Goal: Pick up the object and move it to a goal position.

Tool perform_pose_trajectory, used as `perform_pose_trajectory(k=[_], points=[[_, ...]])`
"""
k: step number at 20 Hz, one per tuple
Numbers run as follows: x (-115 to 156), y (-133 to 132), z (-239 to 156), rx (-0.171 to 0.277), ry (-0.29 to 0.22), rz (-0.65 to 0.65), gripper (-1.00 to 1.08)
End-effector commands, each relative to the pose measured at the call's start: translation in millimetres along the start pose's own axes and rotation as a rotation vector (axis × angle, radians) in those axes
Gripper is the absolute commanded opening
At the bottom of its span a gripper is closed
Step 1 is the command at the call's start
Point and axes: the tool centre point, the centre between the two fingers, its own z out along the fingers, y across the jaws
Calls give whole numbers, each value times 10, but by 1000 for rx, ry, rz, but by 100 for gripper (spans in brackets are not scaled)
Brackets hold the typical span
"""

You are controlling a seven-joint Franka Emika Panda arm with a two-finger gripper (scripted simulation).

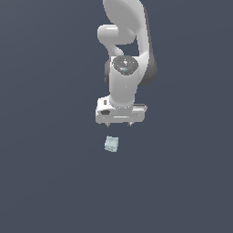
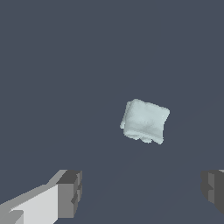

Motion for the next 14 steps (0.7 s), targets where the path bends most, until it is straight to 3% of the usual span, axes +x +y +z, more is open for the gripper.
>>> perform_pose_trajectory(k=[1, 9, 14], points=[[0, 0, 0, 0, 0, 0, 100], [-37, -266, -63, -6, -16, -45, 100], [-33, -257, -55, -5, -15, -42, 100]])
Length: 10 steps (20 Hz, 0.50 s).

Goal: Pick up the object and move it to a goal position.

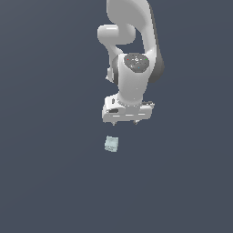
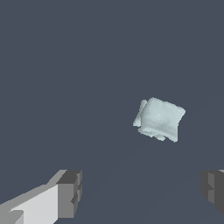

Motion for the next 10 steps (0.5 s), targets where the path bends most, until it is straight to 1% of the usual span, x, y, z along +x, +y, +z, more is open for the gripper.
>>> perform_pose_trajectory(k=[1, 6, 10], points=[[9, 29, 27, 2, 0, 12, 100], [82, 136, 173, 14, 3, 74, 100], [169, 296, 379, 28, 9, 160, 100]])
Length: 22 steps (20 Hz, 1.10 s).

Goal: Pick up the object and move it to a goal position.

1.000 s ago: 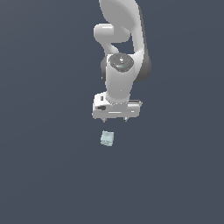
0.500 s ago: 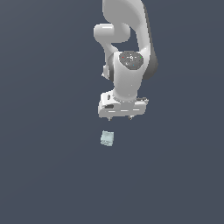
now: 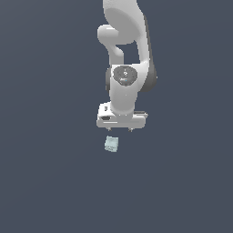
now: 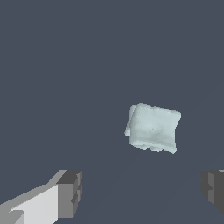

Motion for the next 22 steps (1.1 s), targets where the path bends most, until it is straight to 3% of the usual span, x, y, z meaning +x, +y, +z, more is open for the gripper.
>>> perform_pose_trajectory(k=[1, 10, 22], points=[[67, 112, 146, 9, 3, 60, 100], [204, 381, 488, 24, 12, 200, 100], [202, 390, 755, 25, 11, 206, 100]])
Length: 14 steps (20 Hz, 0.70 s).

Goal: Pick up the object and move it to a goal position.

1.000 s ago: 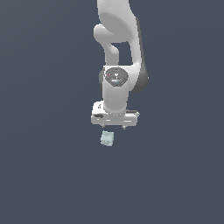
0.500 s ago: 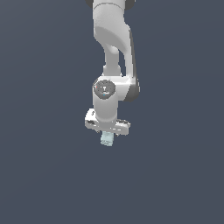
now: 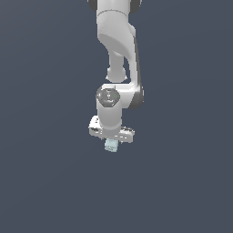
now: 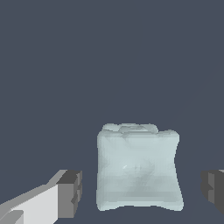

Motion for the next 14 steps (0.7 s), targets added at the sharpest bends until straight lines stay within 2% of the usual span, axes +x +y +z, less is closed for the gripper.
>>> perform_pose_trajectory(k=[1, 9, 10, 14], points=[[-8, 4, 142, 0, -1, 2, 100], [6, 3, 339, 0, 0, 4, 100], [6, 3, 339, 0, 0, 4, -100], [6, 3, 339, 0, 0, 4, -100]])
